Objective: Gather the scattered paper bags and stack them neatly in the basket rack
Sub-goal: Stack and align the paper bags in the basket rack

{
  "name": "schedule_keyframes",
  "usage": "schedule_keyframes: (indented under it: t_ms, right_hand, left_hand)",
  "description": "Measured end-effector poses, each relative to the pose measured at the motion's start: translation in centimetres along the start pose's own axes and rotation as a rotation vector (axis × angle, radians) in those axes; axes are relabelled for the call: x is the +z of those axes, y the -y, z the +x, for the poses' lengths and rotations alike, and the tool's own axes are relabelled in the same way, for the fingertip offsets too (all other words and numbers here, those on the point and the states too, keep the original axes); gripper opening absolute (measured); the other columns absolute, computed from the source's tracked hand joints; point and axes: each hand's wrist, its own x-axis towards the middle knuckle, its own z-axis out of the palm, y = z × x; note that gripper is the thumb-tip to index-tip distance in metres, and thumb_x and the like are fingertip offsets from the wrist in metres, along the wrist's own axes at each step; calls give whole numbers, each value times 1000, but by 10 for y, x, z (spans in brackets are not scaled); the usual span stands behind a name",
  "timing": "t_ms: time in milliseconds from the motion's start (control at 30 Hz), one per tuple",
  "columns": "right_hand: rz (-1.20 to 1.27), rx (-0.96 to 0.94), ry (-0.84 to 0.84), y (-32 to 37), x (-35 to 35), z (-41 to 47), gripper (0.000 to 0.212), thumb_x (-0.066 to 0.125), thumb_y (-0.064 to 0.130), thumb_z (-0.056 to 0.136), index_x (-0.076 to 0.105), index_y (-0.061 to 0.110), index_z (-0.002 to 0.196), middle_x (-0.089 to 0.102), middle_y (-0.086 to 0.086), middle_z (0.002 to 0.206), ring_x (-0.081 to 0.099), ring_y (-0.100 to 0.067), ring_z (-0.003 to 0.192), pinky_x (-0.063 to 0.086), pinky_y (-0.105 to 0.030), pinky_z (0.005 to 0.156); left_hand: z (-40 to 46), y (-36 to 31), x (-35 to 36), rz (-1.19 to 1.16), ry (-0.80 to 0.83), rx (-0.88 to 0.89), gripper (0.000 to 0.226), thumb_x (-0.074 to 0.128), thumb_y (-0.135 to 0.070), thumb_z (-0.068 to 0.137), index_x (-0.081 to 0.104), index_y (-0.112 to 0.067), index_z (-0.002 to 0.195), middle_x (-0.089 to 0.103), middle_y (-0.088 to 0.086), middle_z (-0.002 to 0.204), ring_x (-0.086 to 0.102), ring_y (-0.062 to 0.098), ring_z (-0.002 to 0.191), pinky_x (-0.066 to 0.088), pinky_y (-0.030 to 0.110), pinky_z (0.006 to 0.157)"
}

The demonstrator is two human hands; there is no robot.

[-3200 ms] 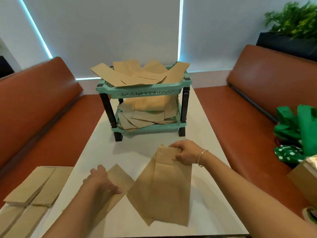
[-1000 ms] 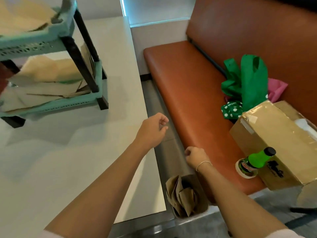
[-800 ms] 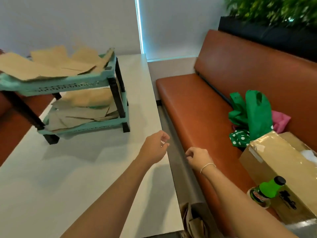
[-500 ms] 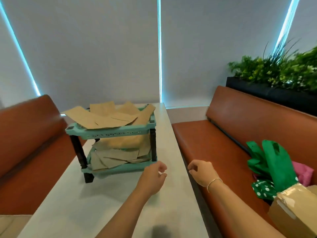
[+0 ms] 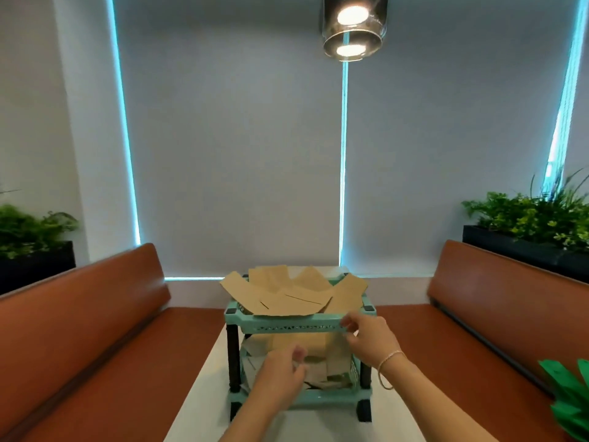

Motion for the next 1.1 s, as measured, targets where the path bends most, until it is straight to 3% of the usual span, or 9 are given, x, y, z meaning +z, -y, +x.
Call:
schedule_keyframes:
  t_ms: [167,267,333,567,700,867,933,1000,1100]
  right_hand:
    - [-37,-63,22,39,16,21,39,57,13,87,52,23,124,52,2,126,52,-17,113,44,-28,98]
    - [-93,-86,51,58,25,29,43,55,17,89,46,27,130,48,2,128,51,-18,114,44,-30,99]
    - [-134,-89,81,65,31,33,44,54,19,91,44,27,133,46,1,130,50,-19,116,43,-31,100]
    - [-189,-79,57,67,39,46,27,46,26,96,62,24,118,61,0,118,57,-19,107,46,-29,91]
    - [-86,-60,-101,67,33,57,27,41,23,98,62,22,113,66,-4,110,60,-21,97,48,-30,84]
    - [194,-48,-328,76,5,81,24,42,21,99,61,13,111,66,-7,104,55,-17,85,45,-24,76]
    - [277,-65,-347,81,-4,92,24,43,20,99,60,9,112,66,-8,102,54,-16,82,46,-24,77]
    - [362,-92,-313,88,-11,100,23,42,19,99,59,8,110,62,-6,93,56,-19,81,52,-31,82]
    - [422,-161,-279,102,-18,108,18,42,20,99,57,12,103,56,1,84,57,-20,81,55,-38,81]
  left_hand:
    - [1,25,-33,-1,-31,-45,14,56,-21,91,50,-33,97,55,-16,98,51,-4,79,42,14,73]
    - [3,32,-47,-4,-67,-46,17,57,-20,90,49,-30,101,55,-12,103,47,-3,75,35,7,61]
    - [6,34,-54,-16,-86,-45,21,58,-20,90,50,-25,109,54,-10,104,47,-1,77,35,7,61]
    - [14,33,-74,-96,-100,-52,28,58,-20,90,46,-24,116,54,-12,101,51,-1,84,39,7,63]
    - [18,35,-82,-106,-132,-69,27,60,-23,89,47,-25,113,54,-11,101,52,1,78,39,8,62]
    - [38,29,-99,-136,-221,-65,36,62,-21,90,46,-21,122,54,-7,107,56,7,93,47,12,69]
    - [47,24,-104,-142,-253,-52,39,61,-22,90,43,-21,125,53,-7,108,54,7,93,46,13,71]
    - [56,18,-109,-156,-286,-43,43,62,-26,89,41,-21,127,53,-6,113,54,7,94,46,15,72]
    - [70,12,-114,-202,-344,-36,56,66,-35,85,37,-20,132,49,-5,124,50,9,105,44,22,85]
